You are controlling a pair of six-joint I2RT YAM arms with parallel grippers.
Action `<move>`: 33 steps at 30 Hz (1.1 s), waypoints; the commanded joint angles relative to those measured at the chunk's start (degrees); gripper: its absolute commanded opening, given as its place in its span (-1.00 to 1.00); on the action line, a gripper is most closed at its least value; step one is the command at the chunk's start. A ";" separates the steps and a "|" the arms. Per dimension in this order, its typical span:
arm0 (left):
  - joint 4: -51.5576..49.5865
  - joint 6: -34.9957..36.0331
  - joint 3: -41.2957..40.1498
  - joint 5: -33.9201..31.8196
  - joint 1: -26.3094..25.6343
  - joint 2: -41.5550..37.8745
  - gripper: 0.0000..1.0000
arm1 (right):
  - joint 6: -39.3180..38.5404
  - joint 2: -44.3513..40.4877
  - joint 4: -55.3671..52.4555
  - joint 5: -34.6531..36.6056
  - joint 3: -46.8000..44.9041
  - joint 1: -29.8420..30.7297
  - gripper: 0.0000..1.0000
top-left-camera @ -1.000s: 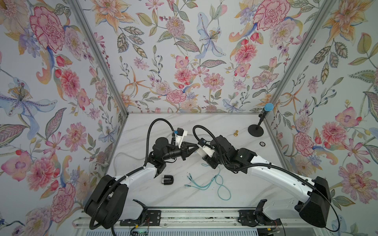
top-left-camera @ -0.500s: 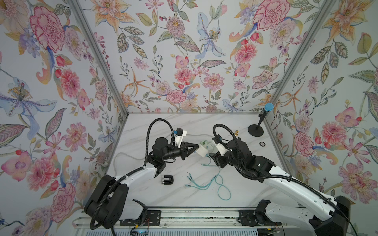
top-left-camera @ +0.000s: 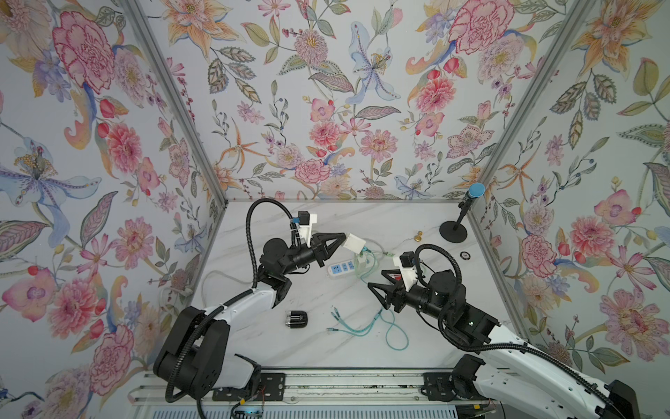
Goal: Charge the electric shaver
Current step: Pick up the plug from the center of the board.
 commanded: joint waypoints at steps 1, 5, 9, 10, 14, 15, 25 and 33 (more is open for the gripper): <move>8.54 -4.46 2.03 -3.31 0.45 -0.05 -1.00 | 7.42 0.45 18.10 -4.64 -2.91 -1.16 0.59; 11.46 -7.53 1.44 -4.15 0.41 -0.59 -1.00 | 10.67 2.88 28.26 -6.49 -4.39 -3.72 0.65; 13.74 -10.60 0.63 -5.19 -0.18 -1.64 -1.00 | 14.54 6.65 37.79 -8.69 -4.97 -5.92 0.69; 14.08 -11.08 0.66 -5.08 -0.63 -1.75 -1.00 | 15.24 7.68 39.50 -9.42 -4.82 -6.32 0.69; 13.81 -11.62 0.66 -5.73 -2.34 -2.28 -1.00 | 17.03 12.34 44.19 -11.45 -3.39 -6.83 0.70; 14.30 -12.20 0.79 -5.65 -2.59 -2.23 -1.00 | 17.55 13.25 45.21 -11.57 -3.30 -6.96 0.70; 15.88 -14.46 0.42 -4.60 -5.08 -1.35 -1.00 | 20.01 17.78 51.47 -14.26 -0.41 -7.35 0.68; 17.75 -16.03 -0.81 -4.14 -6.94 -0.62 -1.00 | 21.45 19.68 54.40 -14.31 0.75 -9.96 0.60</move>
